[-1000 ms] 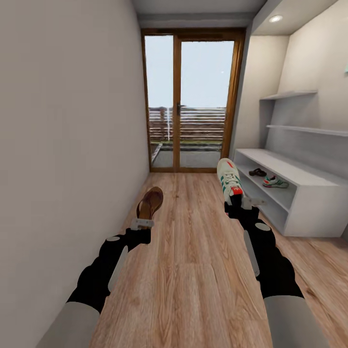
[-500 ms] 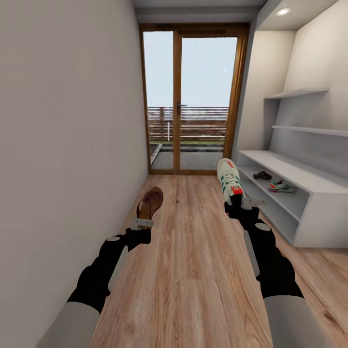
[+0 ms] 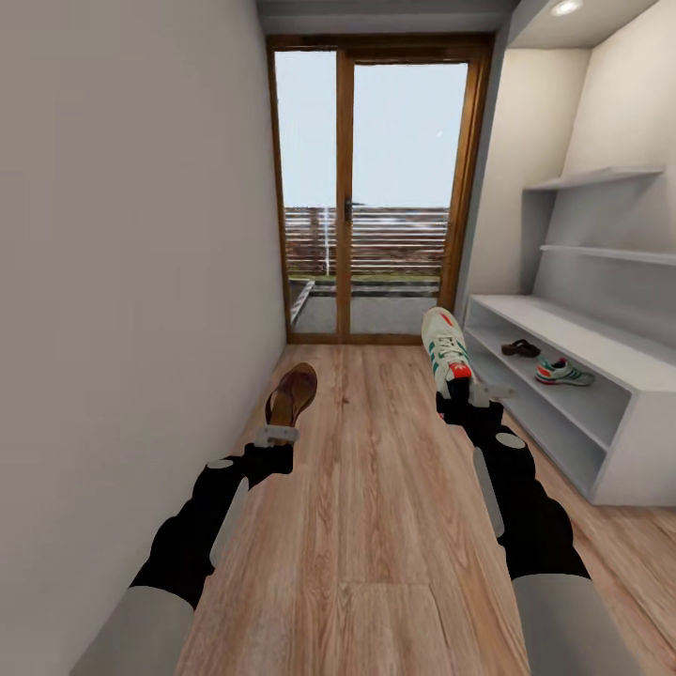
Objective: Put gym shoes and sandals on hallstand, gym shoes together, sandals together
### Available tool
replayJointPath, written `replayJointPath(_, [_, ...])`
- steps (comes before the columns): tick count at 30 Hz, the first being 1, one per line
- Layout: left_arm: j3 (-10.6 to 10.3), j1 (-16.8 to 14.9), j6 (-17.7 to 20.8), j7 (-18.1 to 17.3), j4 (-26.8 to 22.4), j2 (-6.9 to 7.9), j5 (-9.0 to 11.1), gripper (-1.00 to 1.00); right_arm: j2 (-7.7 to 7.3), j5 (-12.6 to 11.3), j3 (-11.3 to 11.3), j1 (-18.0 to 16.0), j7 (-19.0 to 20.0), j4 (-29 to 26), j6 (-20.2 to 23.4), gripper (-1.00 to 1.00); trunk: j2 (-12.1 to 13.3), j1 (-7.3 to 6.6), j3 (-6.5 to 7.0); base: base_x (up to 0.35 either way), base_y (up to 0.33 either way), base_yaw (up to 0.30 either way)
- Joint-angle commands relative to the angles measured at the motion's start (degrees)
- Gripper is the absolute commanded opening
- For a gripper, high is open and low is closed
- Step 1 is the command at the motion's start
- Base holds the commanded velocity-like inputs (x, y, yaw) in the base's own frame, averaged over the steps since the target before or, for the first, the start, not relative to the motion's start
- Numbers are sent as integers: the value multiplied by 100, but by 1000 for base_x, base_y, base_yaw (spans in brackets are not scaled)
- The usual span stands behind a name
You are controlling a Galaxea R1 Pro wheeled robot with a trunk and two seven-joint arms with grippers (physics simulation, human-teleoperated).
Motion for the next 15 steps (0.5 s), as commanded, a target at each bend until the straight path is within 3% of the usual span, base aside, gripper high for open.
replayJointPath(1, [5,-4,33,-28,-8,-1,-13,-100,4,47,-5,-3,2,-6,34,-100,-3,2,-6,347,0,0])
replayJointPath(15, [7,-2,33,-28,-8,-1,-13,-100,4,47,-8,-5,2,-8,34,-100,-3,2,-6,347,0,0])
